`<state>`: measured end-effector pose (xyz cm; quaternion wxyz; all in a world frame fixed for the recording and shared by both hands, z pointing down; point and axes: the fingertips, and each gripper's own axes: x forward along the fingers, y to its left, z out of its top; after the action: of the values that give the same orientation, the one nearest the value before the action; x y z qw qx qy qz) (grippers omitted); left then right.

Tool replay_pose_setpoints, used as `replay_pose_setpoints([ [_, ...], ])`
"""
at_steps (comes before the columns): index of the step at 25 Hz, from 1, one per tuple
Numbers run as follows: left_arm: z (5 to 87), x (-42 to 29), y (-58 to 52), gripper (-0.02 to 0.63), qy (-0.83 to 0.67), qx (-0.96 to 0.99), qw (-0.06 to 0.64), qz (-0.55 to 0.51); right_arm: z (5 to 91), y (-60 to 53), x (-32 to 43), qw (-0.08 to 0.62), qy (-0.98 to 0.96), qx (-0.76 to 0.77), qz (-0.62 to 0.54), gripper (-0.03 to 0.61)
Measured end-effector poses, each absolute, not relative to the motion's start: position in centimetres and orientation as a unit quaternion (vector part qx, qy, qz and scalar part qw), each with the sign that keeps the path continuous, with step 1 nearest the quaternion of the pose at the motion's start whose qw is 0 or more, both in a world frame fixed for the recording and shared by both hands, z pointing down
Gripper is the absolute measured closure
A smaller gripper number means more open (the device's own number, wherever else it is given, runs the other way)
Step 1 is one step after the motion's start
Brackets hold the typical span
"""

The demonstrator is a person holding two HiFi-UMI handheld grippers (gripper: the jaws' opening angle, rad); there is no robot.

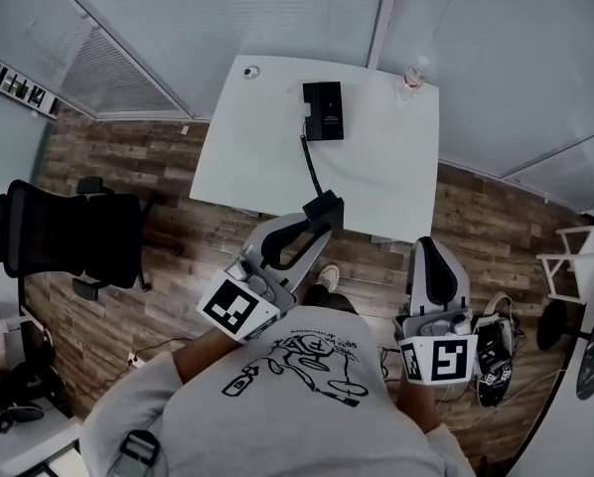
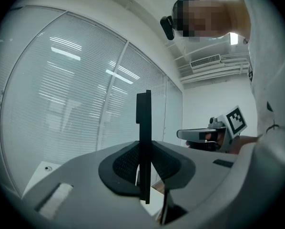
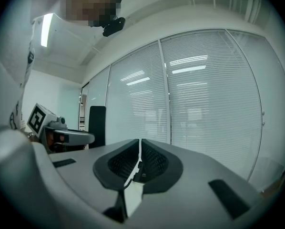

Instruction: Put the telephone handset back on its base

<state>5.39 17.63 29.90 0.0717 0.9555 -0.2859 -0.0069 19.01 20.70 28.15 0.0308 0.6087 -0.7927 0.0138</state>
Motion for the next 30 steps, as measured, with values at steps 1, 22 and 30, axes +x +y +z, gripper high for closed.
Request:
replay_pose_setpoints([
  [1,30.0,5.9,17.4,0.546,-0.286,0.955,0.071,-0.006,28.3,20.5,19.6,0.032,-0.793,0.609,0.014,0.566],
  [22,31.1,6.6,11.5,0.546,-0.326,0.942,0.077,0.0,29.2,14.0,21.1,0.034,-0.814,0.58,0.018,0.566],
  [30,31.4,5.2,6.4,0.546,-0.327,0.941,0.083,-0.007,29.1,8.1,19.3,0.043,-0.822,0.568,0.009,0.566],
])
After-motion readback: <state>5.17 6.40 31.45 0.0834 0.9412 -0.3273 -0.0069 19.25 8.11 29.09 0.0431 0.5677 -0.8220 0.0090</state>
